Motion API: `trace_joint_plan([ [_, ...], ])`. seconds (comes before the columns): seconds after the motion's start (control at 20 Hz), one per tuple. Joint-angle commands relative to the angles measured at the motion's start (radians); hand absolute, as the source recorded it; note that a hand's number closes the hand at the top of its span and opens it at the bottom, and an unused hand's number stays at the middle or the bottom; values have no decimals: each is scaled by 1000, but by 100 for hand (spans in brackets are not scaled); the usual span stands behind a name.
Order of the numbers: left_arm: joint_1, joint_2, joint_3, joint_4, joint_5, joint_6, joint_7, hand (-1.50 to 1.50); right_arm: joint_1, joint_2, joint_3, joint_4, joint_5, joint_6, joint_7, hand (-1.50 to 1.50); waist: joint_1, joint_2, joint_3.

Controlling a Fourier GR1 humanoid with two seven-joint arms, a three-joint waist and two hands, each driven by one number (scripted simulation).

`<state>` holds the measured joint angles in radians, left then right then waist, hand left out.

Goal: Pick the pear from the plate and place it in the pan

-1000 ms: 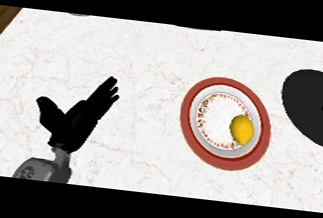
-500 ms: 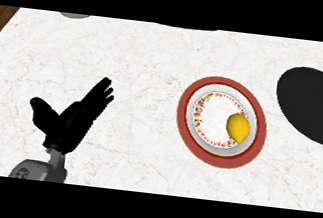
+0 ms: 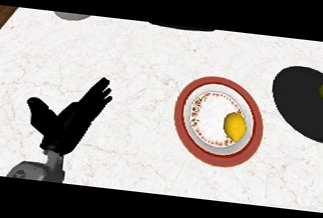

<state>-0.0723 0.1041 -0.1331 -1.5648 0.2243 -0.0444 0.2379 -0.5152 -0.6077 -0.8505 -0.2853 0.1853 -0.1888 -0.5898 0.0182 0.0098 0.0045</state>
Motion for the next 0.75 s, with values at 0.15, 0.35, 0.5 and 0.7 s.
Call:
trace_joint_plan([
  [0.15, 21, -15, 0, 7, -12, -7, -22, 0, 136, -41, 3, 34, -59, 210, -129, -150, -9, -5, -2],
  [0.35, -5, -20, 26, 76, -15, -27, -47, 0, 185, -51, 52, -30, -89, 260, -104, -150, -19, -9, -4],
  [0.5, 19, 21, 52, -80, 29, -31, 79, 0, 218, -22, 77, -67, -114, 280, -117, -150, -17, -11, -4],
  [0.7, 23, -43, 24, 27, -29, -14, -15, 0, 269, 19, 131, -140, -150, 264, -115, -150, -20, -10, -5],
])
